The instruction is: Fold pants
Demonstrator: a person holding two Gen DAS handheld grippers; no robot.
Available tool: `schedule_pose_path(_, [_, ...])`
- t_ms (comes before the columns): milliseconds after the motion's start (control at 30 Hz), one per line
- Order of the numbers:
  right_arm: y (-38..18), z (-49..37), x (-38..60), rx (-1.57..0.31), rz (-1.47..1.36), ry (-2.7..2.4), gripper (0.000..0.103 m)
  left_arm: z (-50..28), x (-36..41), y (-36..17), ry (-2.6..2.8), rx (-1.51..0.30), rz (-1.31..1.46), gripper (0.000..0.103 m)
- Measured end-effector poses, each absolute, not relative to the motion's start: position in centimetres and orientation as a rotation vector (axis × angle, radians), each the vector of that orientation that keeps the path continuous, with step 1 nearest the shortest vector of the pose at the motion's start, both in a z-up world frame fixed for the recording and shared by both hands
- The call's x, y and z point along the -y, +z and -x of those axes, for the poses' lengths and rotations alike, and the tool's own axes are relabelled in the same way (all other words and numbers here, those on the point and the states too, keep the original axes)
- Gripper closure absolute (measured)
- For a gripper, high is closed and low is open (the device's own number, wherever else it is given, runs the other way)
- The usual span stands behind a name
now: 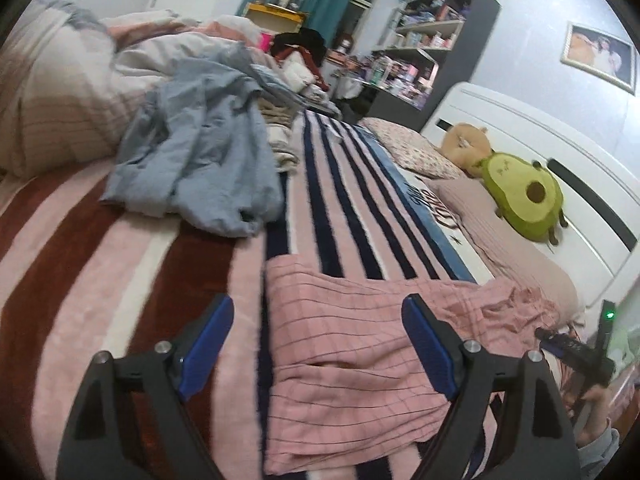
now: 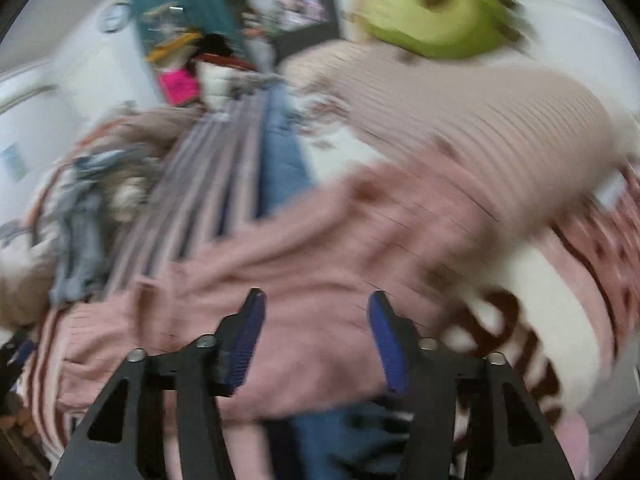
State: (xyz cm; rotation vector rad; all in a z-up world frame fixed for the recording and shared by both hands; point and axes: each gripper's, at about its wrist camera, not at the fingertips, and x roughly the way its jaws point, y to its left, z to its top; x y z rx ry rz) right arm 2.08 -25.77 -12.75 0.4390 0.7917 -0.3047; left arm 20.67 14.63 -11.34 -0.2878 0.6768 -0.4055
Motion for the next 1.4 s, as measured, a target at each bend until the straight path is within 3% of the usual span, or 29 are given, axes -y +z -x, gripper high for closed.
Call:
schedule_pose_path(33, [-13.6,-1.6,26.6,-0.805,-0.451,-0.342,0.037,-20.7,-14.2,-11.4,-0.413,-0.680,0.284,0.020])
schedule_pose_path(233, [-16.7,-2.1,30.1,-0.831,-0.541,-0.397,0.038,-21.5,-11.6,-11.5,-0.438,-0.700,0.252,0.020])
schedule_pose_path(267, [-16.8,-2.2,30.2,-0.820,-0.551,-0.386,0.043,-21.8,-11.1,-11.6,-0.439,-0.705,0.245,0.020])
schedule_pose_path(300, [-16.6,-2.3,30.1,-0.798,-0.568,-0.339,0.064,-21.9,-10.9,-11.6,-0.439,-0.708,0.240,0.020])
schedule_pose_path(333, [-16.5,-2.8,29.8,-0.794,-0.590,-0.274,0.076,-22.0,-10.6,-11.6,-0.439,-0.710,0.236,0.020])
schedule_pose_path(467, [-16.8,-4.6,29.2,-0.813,-0.569,-0.252,0.076,-22.8,-9.6,-11.6,-0.441,-0.717,0.227,0.020])
schedule_pose_path(567, [-17.7,-4.8,31.3,-0.797,-0.633,-0.338,0.061,-22.9,-9.2,-11.6,-0.440,-0.719,0.218,0.020])
schedule_pose_path(700, [-17.6,-5.3,32.4,-0.707,-0.676,-0.309,0.062,-23.2,-9.1,-11.7,-0.440,-0.722,0.215,0.020])
schedule_pose_path(767, [-17.2,-6.0,32.7,-0.682,-0.694,-0.298,0.074,-23.2,-9.1,-11.8,-0.437,-0.724,0.217,0.020])
schedule_pose_path(800, [-16.9,-6.2,32.9,-0.678,-0.689,-0.313,0.091,-23.2,-9.2,-11.8,-0.435,-0.722,0.220,0.020])
schedule_pose_path(867, [-16.1,-6.5,32.8,-0.665,-0.678,-0.312,0.097,-23.1,-9.4,-11.7,-0.435,-0.717,0.230,0.020])
schedule_pose_path(1200, [-5.9,-9.3,19.1,-0.530,-0.389,0.036,0.098,-21.2,-14.2,-11.2,-0.375,-0.673,0.300,0.020])
schedule_pose_path(1400, [-7.3,-11.6,5.1,-0.634,-0.174,0.415,0.098,-20.0,-17.9,-11.7,-0.304,-0.669,0.329,0.020])
